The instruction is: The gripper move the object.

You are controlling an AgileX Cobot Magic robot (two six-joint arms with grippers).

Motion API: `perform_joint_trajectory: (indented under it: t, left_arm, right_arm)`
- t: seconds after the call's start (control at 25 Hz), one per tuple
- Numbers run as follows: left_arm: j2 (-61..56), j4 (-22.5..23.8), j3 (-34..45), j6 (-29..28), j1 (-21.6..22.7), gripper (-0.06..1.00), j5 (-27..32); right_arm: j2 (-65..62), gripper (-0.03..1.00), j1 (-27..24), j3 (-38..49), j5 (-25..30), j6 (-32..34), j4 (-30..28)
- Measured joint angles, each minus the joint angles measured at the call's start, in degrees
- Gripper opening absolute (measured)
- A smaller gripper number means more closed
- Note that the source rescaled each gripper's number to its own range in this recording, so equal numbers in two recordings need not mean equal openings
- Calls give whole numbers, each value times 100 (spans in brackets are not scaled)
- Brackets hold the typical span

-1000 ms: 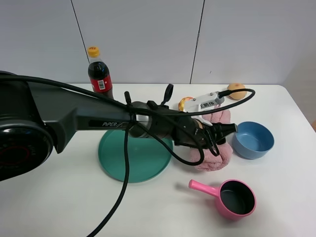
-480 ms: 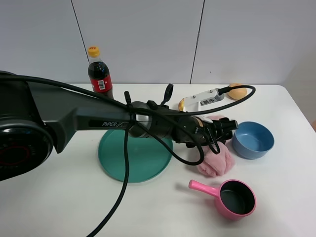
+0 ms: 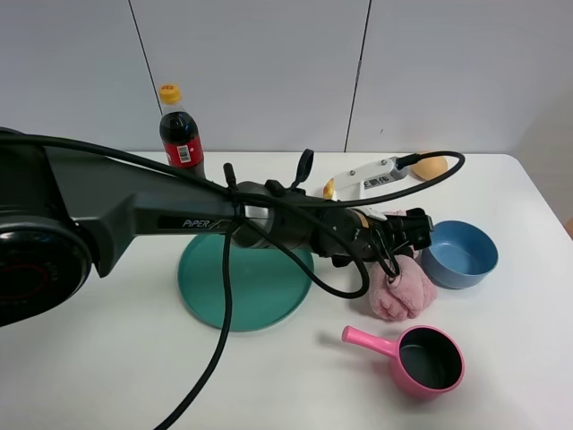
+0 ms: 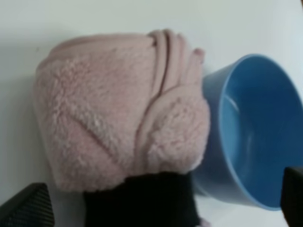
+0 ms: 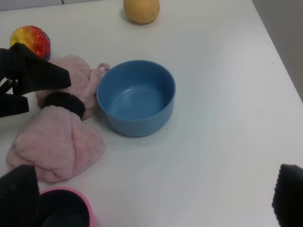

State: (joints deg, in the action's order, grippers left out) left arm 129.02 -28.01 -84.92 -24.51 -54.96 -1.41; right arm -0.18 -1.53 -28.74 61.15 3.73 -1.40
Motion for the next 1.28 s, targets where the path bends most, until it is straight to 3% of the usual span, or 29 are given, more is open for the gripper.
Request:
perform_joint_trajectory:
  t: [0.28,0.64,0.72,0.96,1.28]
  left_arm:
    - [-726,619,0,156,0,95,141]
    - [-2389,2732,0,1717,33,95,834]
    - [-2666,3024,-5,2156,140,95,1098]
    - [-3341,3216,-5,3251,1037,95,2143]
    - [-4376,3496,-5,3457,2881,95,3038]
  right_arm:
    - [0,100,0,0,0,0,0]
    - [0,100,0,0,0,0,0]
    - [0,100,0,0,0,0,0]
    - [0,100,0,0,0,0,0]
    - [0,100,0,0,0,0,0]
